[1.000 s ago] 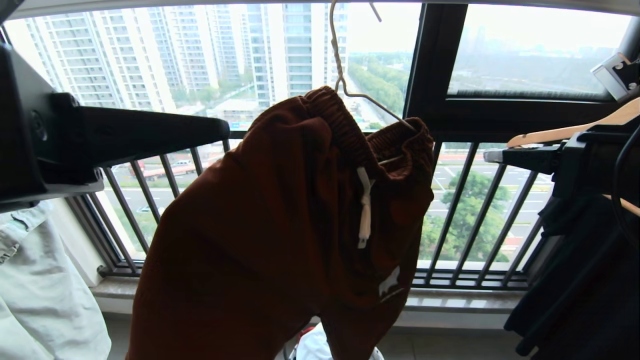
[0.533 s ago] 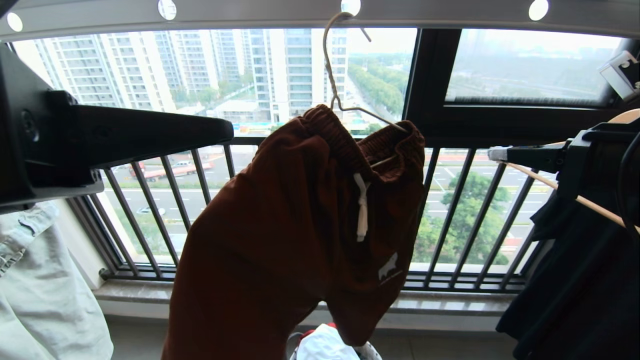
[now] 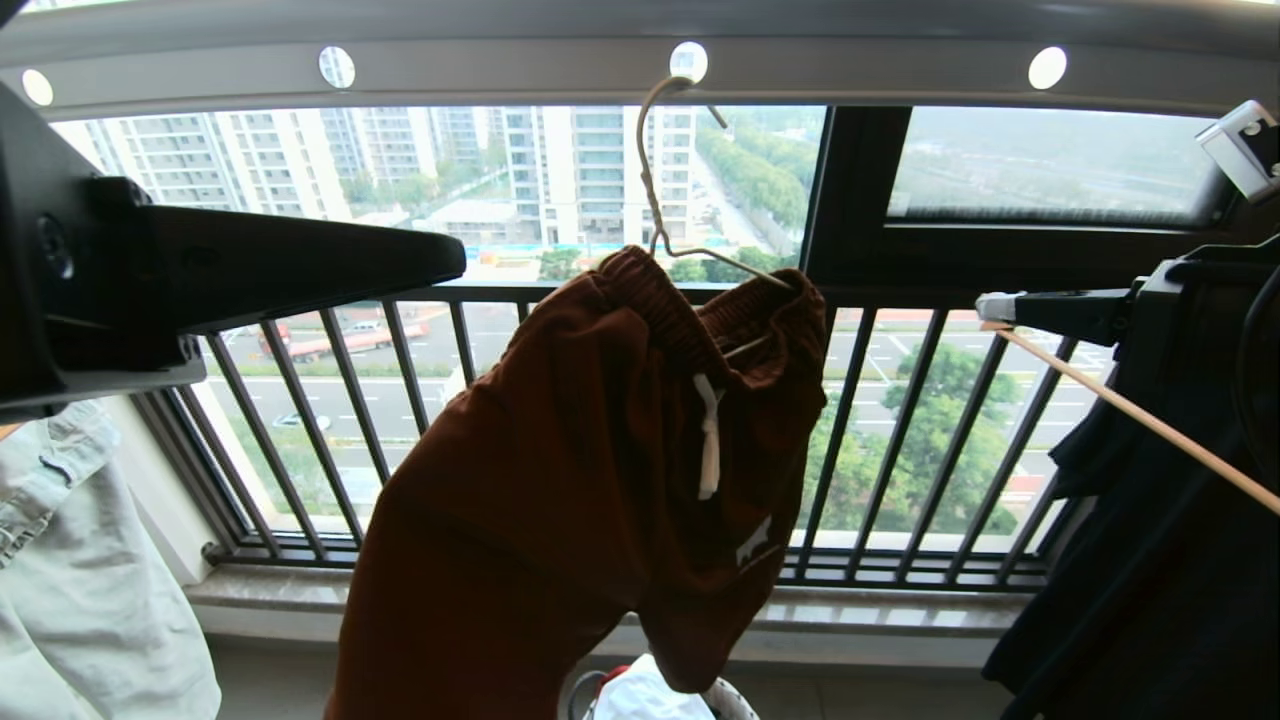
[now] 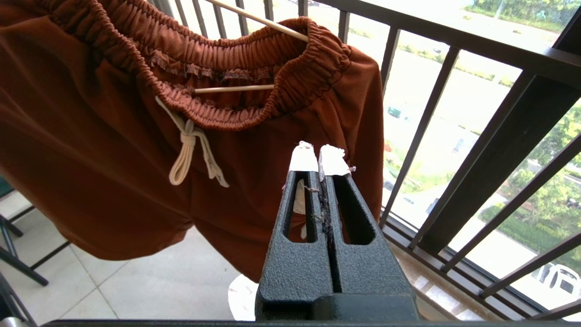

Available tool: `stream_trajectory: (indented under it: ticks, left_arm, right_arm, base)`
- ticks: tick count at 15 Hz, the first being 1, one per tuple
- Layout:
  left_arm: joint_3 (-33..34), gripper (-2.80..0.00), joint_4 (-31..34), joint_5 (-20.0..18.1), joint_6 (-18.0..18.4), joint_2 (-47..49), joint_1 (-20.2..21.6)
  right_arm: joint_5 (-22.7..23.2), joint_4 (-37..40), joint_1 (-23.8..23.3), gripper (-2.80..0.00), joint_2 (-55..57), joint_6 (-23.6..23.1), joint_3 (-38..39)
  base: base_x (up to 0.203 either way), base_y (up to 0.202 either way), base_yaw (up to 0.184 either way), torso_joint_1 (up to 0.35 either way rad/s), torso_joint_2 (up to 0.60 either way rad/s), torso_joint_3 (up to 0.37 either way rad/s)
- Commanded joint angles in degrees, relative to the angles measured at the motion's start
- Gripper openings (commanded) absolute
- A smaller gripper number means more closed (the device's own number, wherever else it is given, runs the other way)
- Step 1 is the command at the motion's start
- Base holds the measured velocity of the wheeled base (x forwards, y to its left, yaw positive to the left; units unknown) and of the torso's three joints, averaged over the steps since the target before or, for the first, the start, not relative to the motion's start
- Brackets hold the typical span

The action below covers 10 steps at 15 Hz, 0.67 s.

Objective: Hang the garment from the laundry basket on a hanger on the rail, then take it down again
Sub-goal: Take the clothes off the clothes rack

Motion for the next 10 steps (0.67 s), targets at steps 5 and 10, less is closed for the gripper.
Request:
stream_trajectory:
  ticks: [5, 10]
  left_arm:
    - [0.1, -2.80, 0.2, 0.0, -0.1, 0.3, -0.7]
    - [0.0, -2.80, 1.0, 0.1, -0.1, 0.2, -1.2]
  right_arm:
    - [0.7, -0.1, 0.0, -2.80, -0.1, 0.0, 0.1]
    - [5.0, -0.1, 0.3, -2.80, -1.1, 0.2, 0.8]
  base:
    - [0.000, 0.000, 0.000, 0.054, -0.10, -0.051]
    - [0.000, 0.000, 0.000, 0.000, 0.00, 0.000]
